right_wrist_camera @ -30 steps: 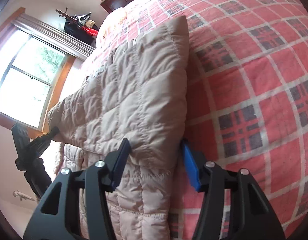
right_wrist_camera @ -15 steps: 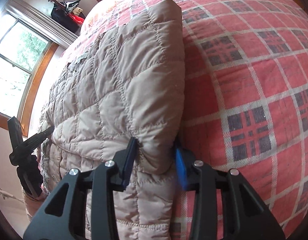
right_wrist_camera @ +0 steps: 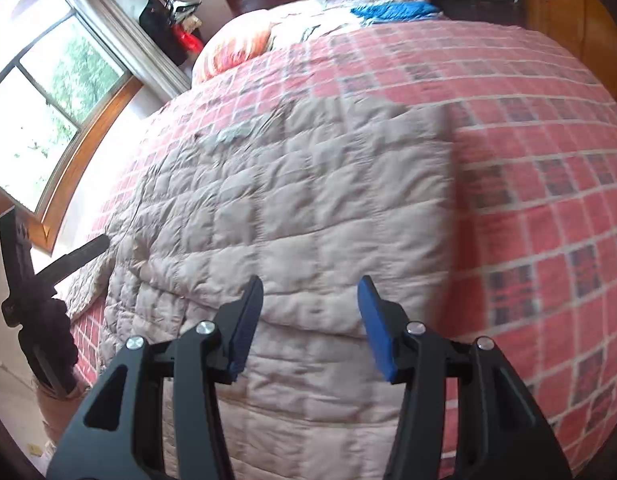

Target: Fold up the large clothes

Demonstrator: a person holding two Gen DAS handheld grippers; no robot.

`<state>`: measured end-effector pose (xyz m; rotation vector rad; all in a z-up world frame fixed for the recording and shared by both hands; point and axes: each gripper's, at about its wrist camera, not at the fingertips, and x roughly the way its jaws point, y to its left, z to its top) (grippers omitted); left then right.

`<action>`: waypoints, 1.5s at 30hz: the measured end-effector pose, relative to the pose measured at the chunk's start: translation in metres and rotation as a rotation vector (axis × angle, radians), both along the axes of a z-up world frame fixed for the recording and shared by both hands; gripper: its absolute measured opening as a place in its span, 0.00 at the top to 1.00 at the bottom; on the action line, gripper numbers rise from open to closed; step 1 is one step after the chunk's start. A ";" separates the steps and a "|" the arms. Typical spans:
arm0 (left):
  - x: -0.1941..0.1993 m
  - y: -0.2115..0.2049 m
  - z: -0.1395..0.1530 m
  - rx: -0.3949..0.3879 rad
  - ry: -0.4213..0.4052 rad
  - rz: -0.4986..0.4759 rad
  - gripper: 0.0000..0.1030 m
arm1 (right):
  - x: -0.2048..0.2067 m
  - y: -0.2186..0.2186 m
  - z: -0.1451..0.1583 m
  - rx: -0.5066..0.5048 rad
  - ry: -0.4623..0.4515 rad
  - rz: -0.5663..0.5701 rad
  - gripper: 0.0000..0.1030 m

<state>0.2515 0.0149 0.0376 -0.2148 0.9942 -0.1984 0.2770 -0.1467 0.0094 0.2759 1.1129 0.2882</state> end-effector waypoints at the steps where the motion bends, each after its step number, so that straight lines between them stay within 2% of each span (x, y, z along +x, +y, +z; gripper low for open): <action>1: 0.004 -0.006 -0.007 0.013 0.015 -0.004 0.51 | 0.006 0.013 -0.004 -0.011 0.013 0.015 0.52; 6: 0.021 -0.018 -0.042 0.092 0.077 0.002 0.52 | 0.030 0.045 -0.040 -0.054 0.102 0.040 0.51; 8: 0.027 -0.017 -0.053 0.096 0.102 -0.005 0.52 | 0.035 0.050 -0.050 -0.080 0.118 0.038 0.51; 12: 0.030 -0.015 -0.068 0.077 0.111 -0.029 0.52 | 0.038 0.052 -0.063 -0.090 0.118 0.039 0.52; 19: 0.025 -0.022 -0.072 0.130 0.069 -0.050 0.52 | 0.033 0.067 -0.069 -0.152 0.069 0.038 0.53; 25: 0.026 -0.010 -0.062 0.051 0.102 -0.039 0.51 | 0.037 0.061 -0.062 -0.123 0.086 0.032 0.50; 28: 0.015 0.005 -0.043 -0.005 0.095 -0.028 0.49 | 0.029 0.068 -0.041 -0.122 0.028 0.033 0.49; 31: -0.002 0.028 -0.022 -0.018 0.061 0.004 0.41 | 0.020 0.088 -0.016 -0.113 -0.029 0.090 0.48; 34: -0.019 0.065 -0.010 -0.024 0.053 0.074 0.35 | 0.020 0.112 -0.007 -0.074 -0.010 0.146 0.48; 37: -0.041 0.113 -0.004 0.024 0.037 0.179 0.25 | 0.021 0.137 -0.006 -0.032 0.033 0.209 0.48; 39: -0.057 0.148 -0.002 0.057 0.034 0.251 0.24 | 0.024 0.160 -0.006 -0.032 0.040 0.245 0.48; 45: -0.116 0.256 -0.014 0.088 0.070 0.489 0.17 | 0.024 0.227 -0.003 -0.046 0.037 0.364 0.48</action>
